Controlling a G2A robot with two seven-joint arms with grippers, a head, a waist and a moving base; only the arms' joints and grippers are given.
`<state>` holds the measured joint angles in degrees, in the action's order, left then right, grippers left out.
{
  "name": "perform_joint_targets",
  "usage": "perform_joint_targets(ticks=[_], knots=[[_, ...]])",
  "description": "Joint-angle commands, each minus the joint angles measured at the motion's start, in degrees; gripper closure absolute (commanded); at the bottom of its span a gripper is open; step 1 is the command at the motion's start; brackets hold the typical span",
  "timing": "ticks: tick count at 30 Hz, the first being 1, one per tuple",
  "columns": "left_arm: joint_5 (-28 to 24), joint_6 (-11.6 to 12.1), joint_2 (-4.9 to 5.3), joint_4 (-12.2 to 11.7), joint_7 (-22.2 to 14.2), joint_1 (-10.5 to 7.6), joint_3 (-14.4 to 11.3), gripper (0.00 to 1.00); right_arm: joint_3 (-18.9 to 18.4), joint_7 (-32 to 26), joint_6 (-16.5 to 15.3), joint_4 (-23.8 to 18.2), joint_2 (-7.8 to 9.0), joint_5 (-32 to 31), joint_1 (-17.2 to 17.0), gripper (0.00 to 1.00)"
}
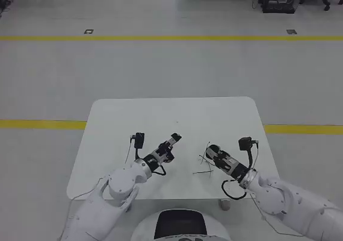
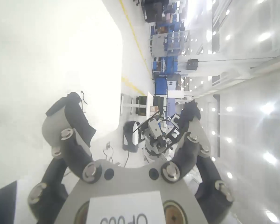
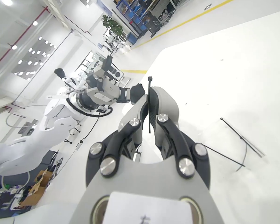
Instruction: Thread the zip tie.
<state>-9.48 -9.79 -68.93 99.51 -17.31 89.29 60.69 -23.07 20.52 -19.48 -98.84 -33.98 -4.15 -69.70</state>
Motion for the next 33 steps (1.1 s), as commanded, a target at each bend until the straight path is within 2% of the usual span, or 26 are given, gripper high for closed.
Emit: perform_joint_targets(ticks=[1, 4, 6, 10, 14, 16, 26, 28, 30, 33], knots=[[-3.0, -1.2, -0.23, -0.7, -0.9, -0.83, -0.6, 0.00, -0.4, 0.5, 0.0, -0.3, 0.01, -0.3, -0.6, 1.00], [-3.6, -1.3, -0.43, -1.1, -0.6, -1.83, -1.4, 0.00, -1.0, 0.1, 0.0, -0.5, -0.11, 0.3, -1.1, 1.00], [-0.1, 0.8, -0.40, -0.9, 1.9, -1.98, -2.0, 0.00, -1.6, -0.7, 0.0, -0.4, -0.25, 1.0, -1.3, 1.00], [5.1, 2.9, -0.24, -0.5, 4.9, -1.25, -2.8, 0.00, -2.8, -1.8, 0.0, -0.3, -0.51, 2.5, -1.8, 1.00], [12.3, 7.5, 0.19, 0.1, 6.4, -0.38, -3.3, 0.00, -4.3, -3.4, 0.0, 0.0, -0.92, 4.9, -2.7, 1.00], [15.5, 10.6, 0.43, 0.1, 7.0, 0.21, -3.5, 0.00, -5.3, -4.5, 0.0, 0.3, -1.17, 6.4, -3.2, 1.00], [16.2, 10.8, 0.45, 0.1, 7.0, 0.09, -3.6, 0.00, -6.0, -5.2, 0.0, 1.0, -1.25, 6.1, -3.4, 1.00], [19.8, 12.5, 0.56, -0.1, 7.3, -0.12, -4.3, 0.00, -6.5, -6.0, 0.0, 0.9, -1.52, 7.2, -3.8, 1.00], [24.6, 15.3, 0.69, -0.3, 9.1, 0.23, -5.1, 0.00, -7.5, -7.0, 0.0, 1.1, -1.76, 8.6, -4.1, 1.00], [25.9, 17.6, 0.69, -0.8, 10.7, 0.60, -5.5, 0.00, -8.7, -9.5, 0.0, 0.6, -2.00, 9.0, -4.8, 1.00]])
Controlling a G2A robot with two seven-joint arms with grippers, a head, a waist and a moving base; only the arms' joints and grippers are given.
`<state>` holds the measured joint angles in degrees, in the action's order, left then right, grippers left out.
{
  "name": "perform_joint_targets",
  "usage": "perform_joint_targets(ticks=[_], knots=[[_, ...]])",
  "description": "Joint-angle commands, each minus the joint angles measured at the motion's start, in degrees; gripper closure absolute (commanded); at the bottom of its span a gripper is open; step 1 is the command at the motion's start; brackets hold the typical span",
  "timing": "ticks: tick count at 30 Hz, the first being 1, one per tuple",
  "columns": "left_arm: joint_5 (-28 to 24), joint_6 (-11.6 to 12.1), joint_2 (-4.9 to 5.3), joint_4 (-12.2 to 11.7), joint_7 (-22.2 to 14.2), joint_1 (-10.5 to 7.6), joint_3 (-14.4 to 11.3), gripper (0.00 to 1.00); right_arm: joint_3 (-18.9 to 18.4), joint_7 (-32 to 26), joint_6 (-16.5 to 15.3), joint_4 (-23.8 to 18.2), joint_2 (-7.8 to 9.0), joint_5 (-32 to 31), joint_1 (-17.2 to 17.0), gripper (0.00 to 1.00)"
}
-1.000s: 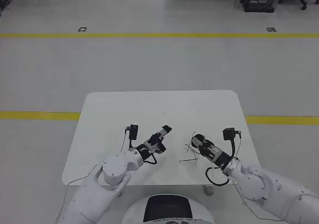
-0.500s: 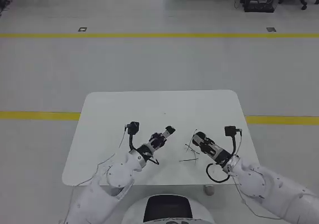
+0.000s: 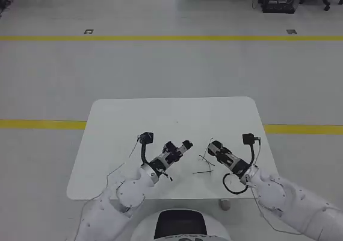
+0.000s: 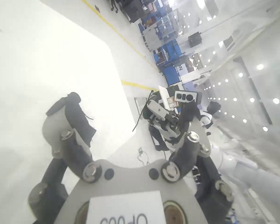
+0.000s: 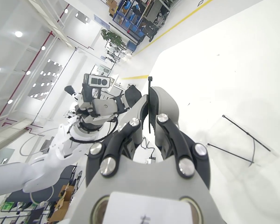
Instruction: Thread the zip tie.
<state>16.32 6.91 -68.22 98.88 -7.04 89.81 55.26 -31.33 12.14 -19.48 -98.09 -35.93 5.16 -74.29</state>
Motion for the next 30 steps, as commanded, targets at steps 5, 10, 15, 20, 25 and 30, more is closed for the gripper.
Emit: perform_joint_targets(ticks=[5, 10, 15, 20, 25, 30], knots=[[-2.2, 4.2, 0.14, -0.6, 0.2, 0.12, 0.7, 0.00, -2.9, -5.0, 0.0, -1.0, -0.27, 0.2, -1.7, 1.00], [-0.6, 6.8, 0.49, -0.5, 0.7, 0.67, 1.5, 0.00, -6.4, -8.2, 0.0, -1.1, -0.65, 1.8, -3.2, 1.00], [-12.1, 6.7, 0.67, -0.7, -7.0, 0.65, 2.3, 0.00, -8.7, -9.3, 0.0, -2.6, -1.26, -1.8, -4.7, 1.00], [-13.1, 5.4, 1.08, -1.0, -10.6, -0.15, 3.5, 0.00, -9.4, -9.3, 0.0, -3.7, -1.78, -3.6, -5.8, 1.00], [-13.1, 5.4, 1.08, -1.0, -10.6, -0.15, 3.5, 0.00, -9.4, -9.3, 0.0, -3.7, -1.78, -3.6, -5.8, 1.00], [-13.1, 5.4, 1.08, -1.0, -10.6, -0.15, 3.5, 0.00, -10.1, -8.8, 0.0, -3.7, -2.24, -6.3, -5.9, 1.00]])
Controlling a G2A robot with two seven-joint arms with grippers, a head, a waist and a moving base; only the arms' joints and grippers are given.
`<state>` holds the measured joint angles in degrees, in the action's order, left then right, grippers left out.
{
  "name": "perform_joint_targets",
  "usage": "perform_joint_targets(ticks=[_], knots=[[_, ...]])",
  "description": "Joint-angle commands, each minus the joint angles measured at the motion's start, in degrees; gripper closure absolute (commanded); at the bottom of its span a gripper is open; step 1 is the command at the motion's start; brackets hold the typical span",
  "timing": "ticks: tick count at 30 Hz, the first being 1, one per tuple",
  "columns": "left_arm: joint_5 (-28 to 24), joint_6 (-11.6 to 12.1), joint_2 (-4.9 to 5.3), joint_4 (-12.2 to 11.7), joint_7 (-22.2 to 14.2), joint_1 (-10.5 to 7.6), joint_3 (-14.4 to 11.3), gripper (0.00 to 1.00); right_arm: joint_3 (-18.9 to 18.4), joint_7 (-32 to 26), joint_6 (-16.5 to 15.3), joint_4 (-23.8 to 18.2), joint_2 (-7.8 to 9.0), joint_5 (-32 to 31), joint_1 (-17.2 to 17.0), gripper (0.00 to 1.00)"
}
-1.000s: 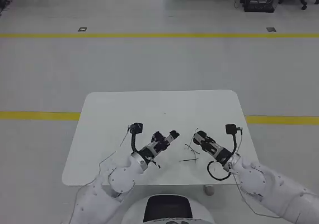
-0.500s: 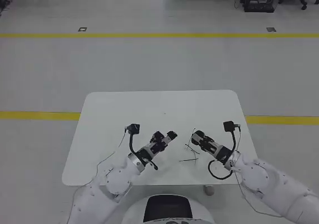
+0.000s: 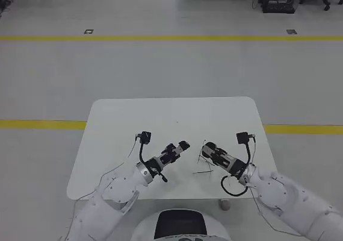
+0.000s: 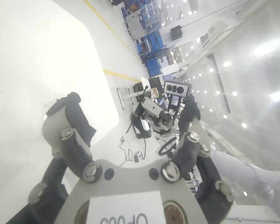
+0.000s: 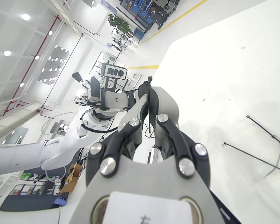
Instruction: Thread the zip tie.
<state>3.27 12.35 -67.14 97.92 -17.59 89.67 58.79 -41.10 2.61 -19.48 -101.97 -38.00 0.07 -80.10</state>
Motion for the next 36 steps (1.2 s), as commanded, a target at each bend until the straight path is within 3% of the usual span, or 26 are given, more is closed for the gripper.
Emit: perform_joint_targets(ticks=[1, 10, 30, 33, 36], knots=[[0.0, 0.0, 0.00, 0.0, 0.0, 0.00, 0.0, 0.00, -0.4, 1.3, 0.0, -0.2, -0.33, -2.0, -0.2, 1.00], [0.0, 0.0, 0.00, 0.0, 0.0, 0.00, 0.0, 0.00, -2.4, 6.4, 0.0, -0.4, -1.10, -6.1, -2.0, 1.00], [0.0, 0.0, 0.00, 0.0, 0.0, 0.00, 0.0, 0.00, -4.4, 5.5, 0.0, -0.1, -2.33, -3.3, -2.8, 1.00], [-1.6, -0.7, -0.08, 0.2, -0.2, -0.04, -0.5, 0.00, -4.6, 5.5, 0.4, 0.0, -2.44, -3.4, -2.8, 1.00], [-9.2, -2.8, -0.09, 0.2, -5.7, -0.45, -0.7, 0.00, -5.3, 6.0, 0.0, 0.2, -2.84, -3.9, -3.3, 1.00]])
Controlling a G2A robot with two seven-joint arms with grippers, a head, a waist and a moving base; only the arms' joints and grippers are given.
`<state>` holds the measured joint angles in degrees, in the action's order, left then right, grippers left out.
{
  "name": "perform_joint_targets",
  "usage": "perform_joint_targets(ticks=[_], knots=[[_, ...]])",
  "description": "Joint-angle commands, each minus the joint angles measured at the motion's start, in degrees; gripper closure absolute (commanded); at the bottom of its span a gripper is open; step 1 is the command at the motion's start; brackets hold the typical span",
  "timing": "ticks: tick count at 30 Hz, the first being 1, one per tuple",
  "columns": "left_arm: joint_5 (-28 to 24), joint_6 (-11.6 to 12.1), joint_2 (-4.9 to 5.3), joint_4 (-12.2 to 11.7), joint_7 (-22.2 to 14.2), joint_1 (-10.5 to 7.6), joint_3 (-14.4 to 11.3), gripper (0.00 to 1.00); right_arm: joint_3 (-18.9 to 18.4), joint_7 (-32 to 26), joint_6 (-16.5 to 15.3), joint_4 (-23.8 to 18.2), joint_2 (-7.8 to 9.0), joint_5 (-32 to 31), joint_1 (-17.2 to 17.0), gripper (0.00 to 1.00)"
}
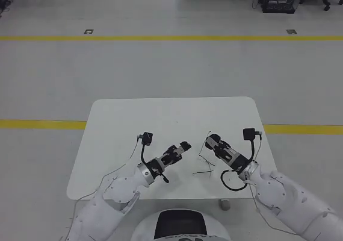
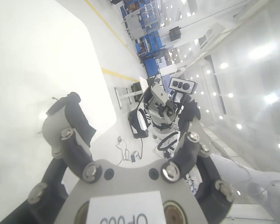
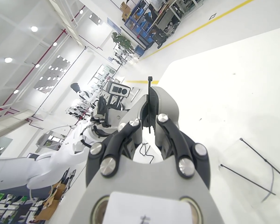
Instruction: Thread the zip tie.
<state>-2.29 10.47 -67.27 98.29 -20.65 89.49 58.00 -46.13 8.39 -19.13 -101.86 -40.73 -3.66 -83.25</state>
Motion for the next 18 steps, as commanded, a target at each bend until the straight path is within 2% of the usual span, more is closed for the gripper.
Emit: perform_joint_targets(ticks=[1, 3, 6, 10, 18], knots=[[-5.7, -1.7, 0.09, -0.3, -4.4, -0.58, 0.2, 0.00, -0.5, 0.4, -0.3, 0.1, -0.22, -0.5, -0.4, 1.00], [-10.1, -3.7, 0.17, -0.8, -7.8, -1.16, 0.5, 0.00, -1.0, 0.8, -0.3, -0.2, -0.43, -1.5, -0.8, 1.00], [-16.2, -5.4, 0.17, -1.8, -11.7, -1.98, 0.7, 0.00, -1.7, 1.4, -0.3, -0.7, -0.70, -2.8, -1.5, 1.00], [-22.7, -8.1, 0.17, -3.7, -15.7, -3.34, 1.0, 0.00, -2.4, 2.2, -0.3, -1.3, -1.04, -4.1, -2.5, 1.00], [-27.1, -10.8, -0.05, -5.9, -16.3, -5.05, -0.2, 0.00, -3.4, 2.8, -0.3, -2.1, -1.66, -5.6, -3.8, 1.00]])
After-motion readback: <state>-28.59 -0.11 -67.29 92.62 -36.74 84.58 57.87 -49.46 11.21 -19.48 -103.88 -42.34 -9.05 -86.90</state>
